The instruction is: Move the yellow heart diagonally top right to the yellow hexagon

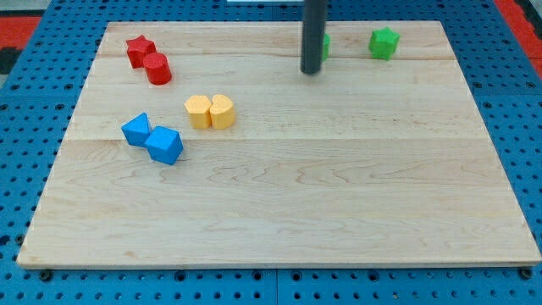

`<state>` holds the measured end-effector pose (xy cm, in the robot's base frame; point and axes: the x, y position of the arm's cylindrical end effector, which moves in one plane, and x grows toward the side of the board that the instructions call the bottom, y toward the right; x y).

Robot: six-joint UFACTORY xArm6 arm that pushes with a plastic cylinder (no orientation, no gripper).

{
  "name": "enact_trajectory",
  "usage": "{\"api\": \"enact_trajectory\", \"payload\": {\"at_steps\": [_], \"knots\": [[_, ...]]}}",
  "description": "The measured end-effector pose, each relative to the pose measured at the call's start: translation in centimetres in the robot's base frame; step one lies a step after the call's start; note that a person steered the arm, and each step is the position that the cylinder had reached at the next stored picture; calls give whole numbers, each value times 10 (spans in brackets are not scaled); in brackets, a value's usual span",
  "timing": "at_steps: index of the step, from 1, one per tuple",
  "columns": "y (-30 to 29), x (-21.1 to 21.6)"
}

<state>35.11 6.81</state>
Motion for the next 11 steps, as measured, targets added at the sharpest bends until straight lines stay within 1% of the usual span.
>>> {"api": "enact_trajectory", "payload": {"at_steps": [1, 2, 3, 4, 5, 6, 7, 8, 9, 10, 11], "knots": [[-35, 89], [-103, 75], [-147, 35], [-136, 79], [-192, 57], [-203, 31], [-148, 28], [-131, 28], [-136, -22], [-132, -51], [-117, -54]]}}
